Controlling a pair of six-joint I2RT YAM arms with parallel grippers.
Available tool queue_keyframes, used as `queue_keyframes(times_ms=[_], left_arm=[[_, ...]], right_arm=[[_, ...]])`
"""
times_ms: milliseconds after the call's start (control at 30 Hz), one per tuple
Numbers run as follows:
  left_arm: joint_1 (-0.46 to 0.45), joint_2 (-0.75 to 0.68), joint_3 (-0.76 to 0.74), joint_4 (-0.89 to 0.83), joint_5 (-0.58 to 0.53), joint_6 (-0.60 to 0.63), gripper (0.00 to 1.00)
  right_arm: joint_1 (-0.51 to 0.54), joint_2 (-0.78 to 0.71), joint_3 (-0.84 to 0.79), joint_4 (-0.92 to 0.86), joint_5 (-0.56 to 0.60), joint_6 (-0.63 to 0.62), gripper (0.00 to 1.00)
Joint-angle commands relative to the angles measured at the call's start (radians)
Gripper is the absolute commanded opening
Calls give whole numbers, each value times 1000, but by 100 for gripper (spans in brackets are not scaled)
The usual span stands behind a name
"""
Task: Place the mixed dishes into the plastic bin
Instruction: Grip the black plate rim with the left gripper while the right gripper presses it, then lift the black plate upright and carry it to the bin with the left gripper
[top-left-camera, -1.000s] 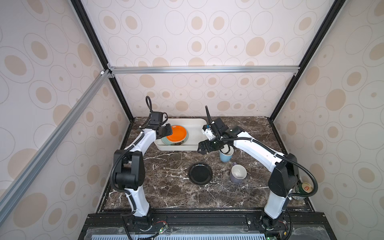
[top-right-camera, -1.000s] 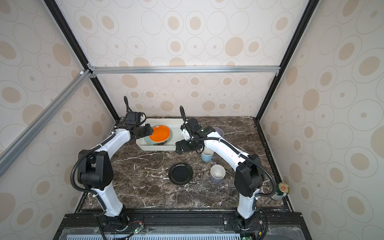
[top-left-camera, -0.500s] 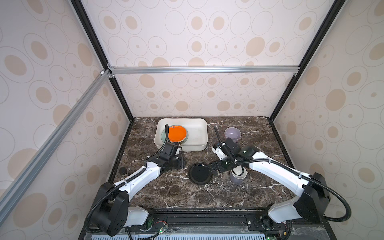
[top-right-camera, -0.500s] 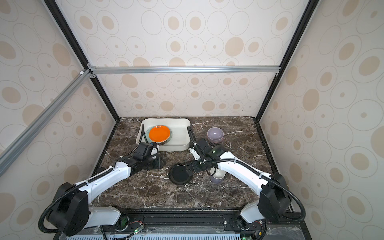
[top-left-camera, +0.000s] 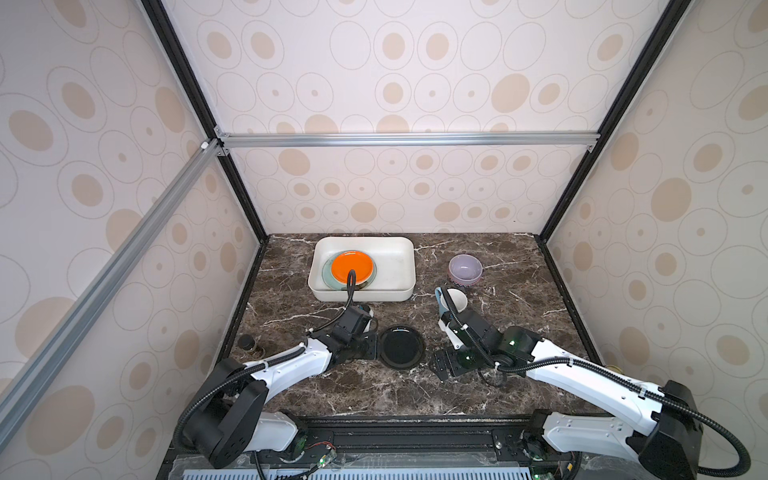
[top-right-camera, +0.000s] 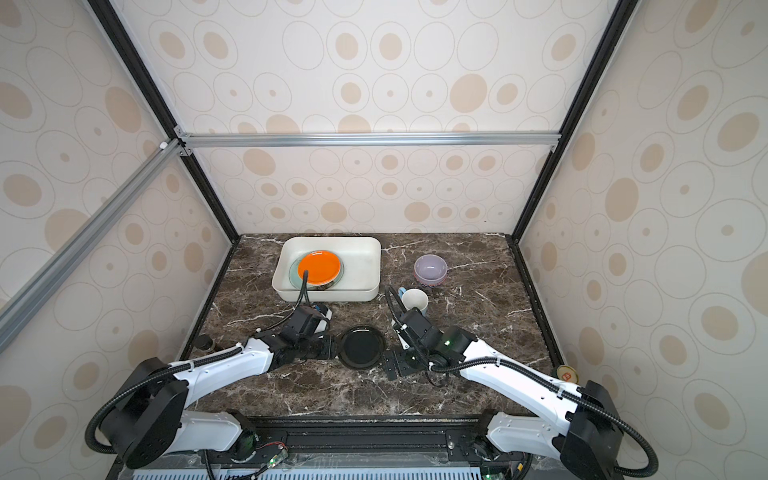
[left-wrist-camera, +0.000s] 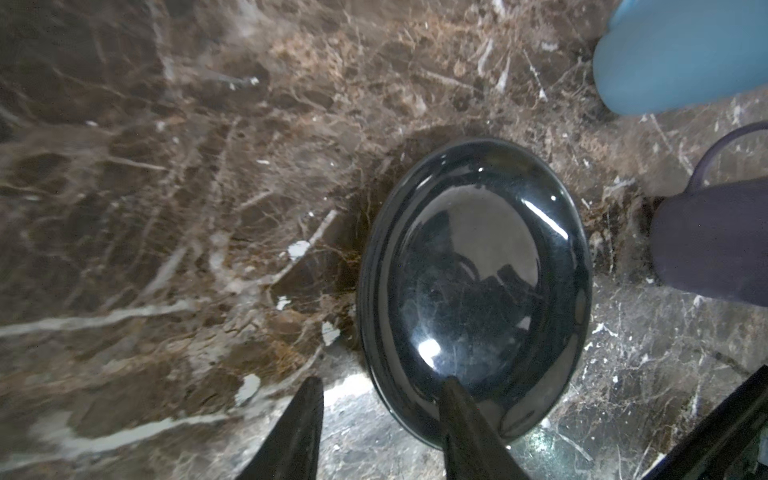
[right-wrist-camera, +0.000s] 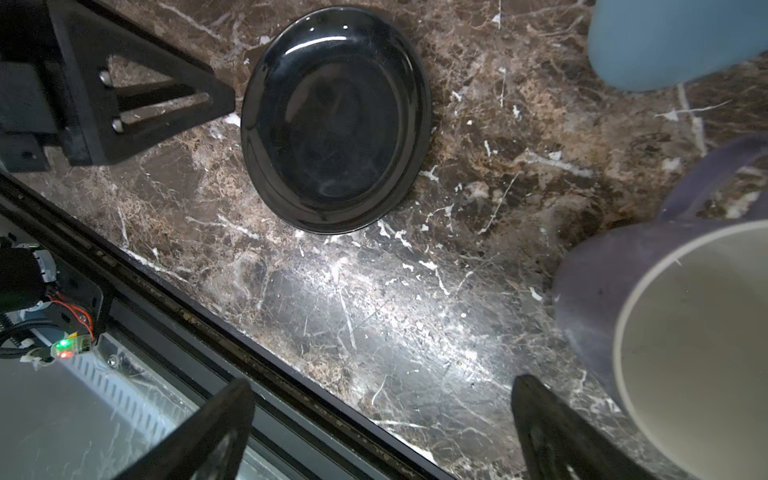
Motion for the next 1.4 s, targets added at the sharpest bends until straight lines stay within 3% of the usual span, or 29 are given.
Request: queue_keyframes(times_ms=[0, 200, 333, 533, 1000, 1167, 1367], left_arm=[[-20, 44, 7, 52, -16, -26, 46], [-22, 135, 10, 88, -12, -27, 43], [-23, 171, 12, 117, 1, -37, 34], [-26, 217, 68, 70, -2, -13, 0], [1, 55, 296, -182, -34, 76, 0], [75, -14, 374, -222, 4, 98, 0], [232, -46, 480, -250, 48, 135, 0]], right_arm=[[2, -24, -5, -3, 40, 14, 100], [2, -23, 3, -6, 42, -8, 100], [2, -18, -1, -5, 55, -20, 100], [3, 5, 17, -4, 64, -28, 100], [2, 65, 120, 6, 67, -80, 100], [1, 72, 149, 6, 62, -97, 100], [-11, 110, 207, -15, 63, -124, 100]])
